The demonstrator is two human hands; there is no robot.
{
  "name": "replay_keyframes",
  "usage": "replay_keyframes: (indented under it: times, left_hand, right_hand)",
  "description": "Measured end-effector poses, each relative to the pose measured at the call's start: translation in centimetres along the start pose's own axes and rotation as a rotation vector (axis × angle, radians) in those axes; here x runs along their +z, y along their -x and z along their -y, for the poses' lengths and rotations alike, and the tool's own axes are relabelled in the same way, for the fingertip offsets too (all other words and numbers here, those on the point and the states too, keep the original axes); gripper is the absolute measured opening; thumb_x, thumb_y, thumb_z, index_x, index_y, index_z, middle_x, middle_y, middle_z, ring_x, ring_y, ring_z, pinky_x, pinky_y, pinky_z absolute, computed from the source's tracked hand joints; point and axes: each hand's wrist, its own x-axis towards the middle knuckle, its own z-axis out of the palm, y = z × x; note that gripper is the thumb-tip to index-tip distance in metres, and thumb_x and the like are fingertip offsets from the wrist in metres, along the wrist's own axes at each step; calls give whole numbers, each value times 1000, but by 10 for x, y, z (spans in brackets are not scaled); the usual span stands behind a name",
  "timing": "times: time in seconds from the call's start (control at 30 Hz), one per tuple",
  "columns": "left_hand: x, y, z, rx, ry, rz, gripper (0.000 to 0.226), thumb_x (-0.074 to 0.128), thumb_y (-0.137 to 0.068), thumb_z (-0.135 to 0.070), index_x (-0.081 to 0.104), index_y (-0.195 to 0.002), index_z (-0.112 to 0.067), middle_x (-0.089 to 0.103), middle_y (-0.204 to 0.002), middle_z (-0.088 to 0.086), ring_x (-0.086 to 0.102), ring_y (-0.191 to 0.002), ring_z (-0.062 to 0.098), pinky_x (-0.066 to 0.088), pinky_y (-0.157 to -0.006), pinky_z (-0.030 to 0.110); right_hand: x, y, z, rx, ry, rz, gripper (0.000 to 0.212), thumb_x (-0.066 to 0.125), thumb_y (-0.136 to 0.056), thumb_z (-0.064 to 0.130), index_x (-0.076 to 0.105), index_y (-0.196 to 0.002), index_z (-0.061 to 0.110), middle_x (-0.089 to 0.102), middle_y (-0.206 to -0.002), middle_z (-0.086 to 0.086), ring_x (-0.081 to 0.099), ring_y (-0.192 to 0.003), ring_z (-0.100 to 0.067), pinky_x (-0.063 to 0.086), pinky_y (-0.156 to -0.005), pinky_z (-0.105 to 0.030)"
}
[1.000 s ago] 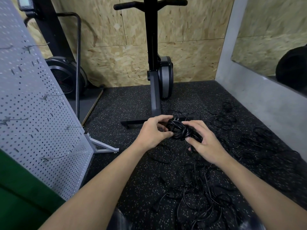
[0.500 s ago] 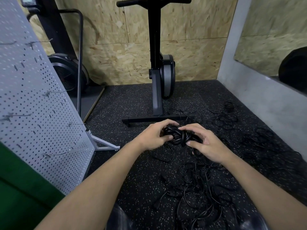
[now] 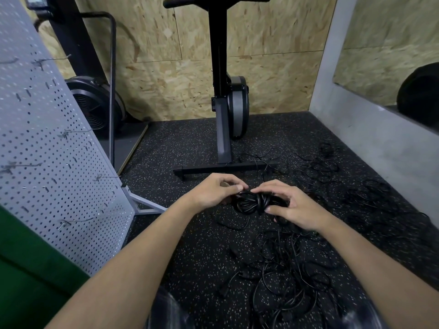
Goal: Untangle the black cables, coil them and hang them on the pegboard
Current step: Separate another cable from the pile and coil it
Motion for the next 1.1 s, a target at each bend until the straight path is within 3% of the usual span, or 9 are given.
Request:
replay_keyframes:
  times: [0.17, 0.3, 0.47, 0.6, 0.67, 0.73, 0.83, 0.97, 1.1]
  left_hand:
    - [2, -2, 7, -67, 113, -13, 25, 79, -91, -16, 81, -109, -33, 73, -118, 10, 65, -113, 24, 50, -106, 38]
    - [8, -8, 6, -161, 208, -46, 44, 72, -97, -12, 66, -137, -31, 71, -122, 11, 64, -118, 22, 46, -104, 30]
    - [3, -15, 4, -220, 318, -309, 12, 69, -99, -13, 71, -107, -4, 72, -113, 13, 70, -97, 19, 58, -95, 35]
    - [-7, -18, 3, -220, 580, -476, 20, 65, -101, -5, 64, -115, 10, 68, -121, 20, 75, -98, 22, 63, -82, 26]
    - [-11, -15, 3, -239, 693, -502, 23, 62, -102, -3, 60, -120, 12, 70, -119, 24, 76, -97, 25, 63, -77, 25]
    - [-13, -6, 4, -278, 699, -422, 21, 60, -103, -3, 60, -119, 10, 71, -117, 25, 77, -94, 25, 64, -77, 28]
    - [-15, 3, 10, -334, 653, -286, 19, 60, -103, -3, 61, -121, 4, 71, -117, 23, 78, -93, 29, 64, -79, 33]
    - [-15, 3, 16, -306, 240, -282, 16, 64, -98, -11, 71, -110, -18, 72, -116, 5, 76, -98, 24, 59, -91, 38]
    - [-10, 5, 23, -140, -257, -264, 34, 71, -90, -25, 69, -124, -33, 54, -132, -4, 55, -117, 17, 41, -93, 28]
  right_hand:
    - [0, -1, -2, 56, 47, 43, 53, 73, -91, -1, 70, -130, 34, 64, -132, 22, 56, -130, 2, 38, -115, -22]
    - [-1, -2, -1, 135, 74, -11, 55, 77, -91, 9, 67, -131, 45, 67, -132, 21, 63, -116, 6, 46, -102, -24]
    - [0, -7, -13, 242, 184, -174, 53, 84, -86, 28, 66, -126, 58, 77, -112, 9, 74, -94, -23, 62, -84, -46]
    - [-1, -9, -10, 224, 265, -256, 46, 81, -90, 24, 69, -129, 44, 74, -92, 16, 62, -59, 1, 48, -63, -22]
    - [2, -9, -10, 225, 283, -261, 45, 80, -91, 24, 68, -130, 42, 76, -101, 12, 66, -75, 5, 51, -75, -24]
    - [3, -8, -18, 236, 304, -243, 46, 80, -90, 29, 67, -129, 50, 79, -109, -2, 74, -89, -20, 57, -82, -36]
    - [-2, -5, -27, 244, 299, -198, 46, 81, -87, 39, 62, -118, 68, 78, -102, -14, 69, -70, -31, 51, -64, -35]
    - [2, -5, -19, 201, 325, -155, 45, 84, -86, 31, 69, -126, 47, 73, -123, 12, 69, -112, -11, 52, -106, -40]
    - [10, -10, -15, 209, 303, -147, 44, 85, -85, 29, 72, -124, 45, 72, -120, 21, 66, -111, -2, 52, -106, -38]
